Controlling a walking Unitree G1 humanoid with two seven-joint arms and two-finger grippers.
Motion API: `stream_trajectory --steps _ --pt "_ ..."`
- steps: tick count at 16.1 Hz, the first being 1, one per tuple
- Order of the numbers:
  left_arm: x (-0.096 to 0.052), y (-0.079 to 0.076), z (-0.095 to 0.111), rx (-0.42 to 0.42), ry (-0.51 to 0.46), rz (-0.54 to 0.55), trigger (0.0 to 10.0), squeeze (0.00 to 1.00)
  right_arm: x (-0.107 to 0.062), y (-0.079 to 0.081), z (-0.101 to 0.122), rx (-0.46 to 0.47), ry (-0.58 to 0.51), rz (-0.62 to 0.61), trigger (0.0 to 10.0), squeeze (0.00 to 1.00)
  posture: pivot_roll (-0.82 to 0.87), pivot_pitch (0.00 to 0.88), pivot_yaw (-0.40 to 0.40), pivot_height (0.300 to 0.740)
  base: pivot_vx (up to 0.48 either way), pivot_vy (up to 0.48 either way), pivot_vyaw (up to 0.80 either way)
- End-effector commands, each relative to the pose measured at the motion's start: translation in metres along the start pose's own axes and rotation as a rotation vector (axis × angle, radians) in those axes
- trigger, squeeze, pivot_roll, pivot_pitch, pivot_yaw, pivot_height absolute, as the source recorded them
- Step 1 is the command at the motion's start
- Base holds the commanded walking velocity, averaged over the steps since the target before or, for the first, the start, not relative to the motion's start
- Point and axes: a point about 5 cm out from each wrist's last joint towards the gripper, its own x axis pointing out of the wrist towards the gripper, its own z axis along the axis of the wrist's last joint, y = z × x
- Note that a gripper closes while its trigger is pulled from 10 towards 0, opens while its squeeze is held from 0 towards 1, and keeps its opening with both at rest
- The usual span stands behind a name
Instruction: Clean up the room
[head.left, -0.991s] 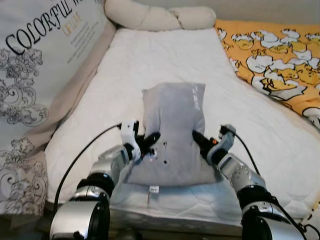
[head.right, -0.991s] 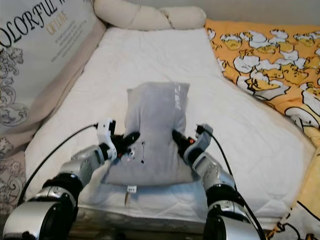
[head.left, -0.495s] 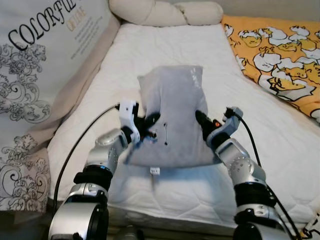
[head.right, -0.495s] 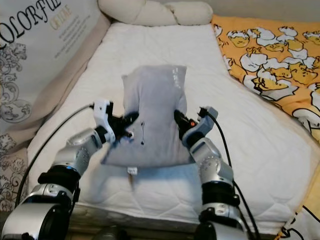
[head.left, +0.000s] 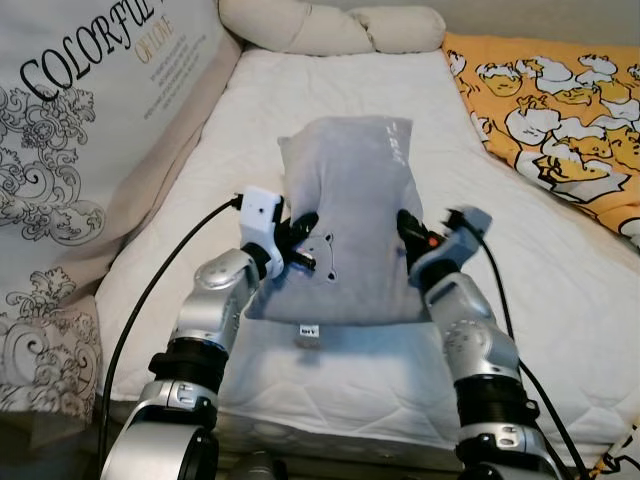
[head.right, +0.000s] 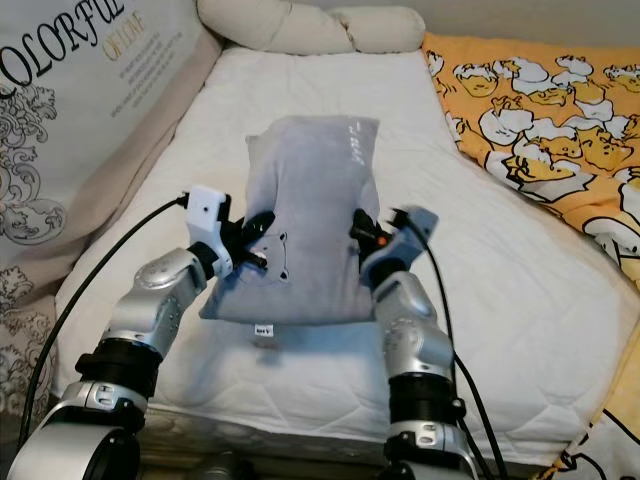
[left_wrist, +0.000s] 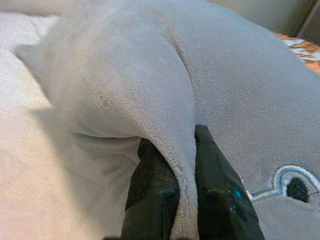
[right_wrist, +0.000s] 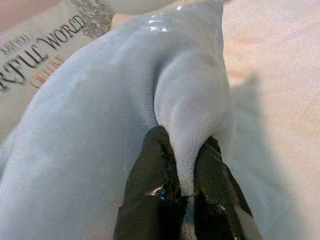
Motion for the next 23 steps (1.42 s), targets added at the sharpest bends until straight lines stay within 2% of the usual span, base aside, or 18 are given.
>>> stream_trajectory --steps 1,2,4,7,14,15,23 --pt "0.000 0.000 0.014 0.067 -0.054 0.015 10.0 0.00 -0.002 0.004 0.003 -0.047 -0.025 0.002 10.0 0.00 0.09 0.000 0.009 0.740 0.000 0.000 0.00" --pt "-0.001 0.001 0.015 0.122 -0.045 0.032 10.0 0.00 -0.004 0.007 0.005 0.000 -0.053 0.020 10.0 0.00 0.09 0.000 0.009 0.740 0.000 0.000 0.00" --pt "-0.002 0.001 0.015 0.132 -0.048 0.043 10.0 0.00 -0.007 0.009 0.009 0.037 -0.088 0.033 10.0 0.00 0.09 0.000 0.010 0.740 0.000 0.000 0.00" --pt "-0.003 0.000 0.018 0.184 -0.057 0.073 10.0 0.00 -0.007 0.007 0.007 -0.047 -0.087 -0.018 10.0 0.00 0.10 0.000 0.005 0.740 0.000 0.356 0.00" --pt "-0.004 0.003 0.019 0.224 -0.052 0.110 10.0 0.00 -0.008 0.003 0.002 -0.079 -0.062 -0.057 10.0 0.00 0.11 0.000 -0.003 0.740 0.000 0.364 0.00" --pt "-0.004 0.003 0.019 0.229 -0.051 0.113 10.0 0.00 -0.008 0.001 0.000 -0.140 -0.045 -0.090 10.0 0.00 0.11 0.000 -0.003 0.740 0.000 0.368 0.00" --pt "-0.002 0.003 0.021 0.235 -0.052 0.119 10.0 0.00 -0.007 0.001 -0.002 -0.117 -0.043 -0.088 10.0 0.00 0.11 0.000 -0.010 0.740 0.000 0.359 0.00"
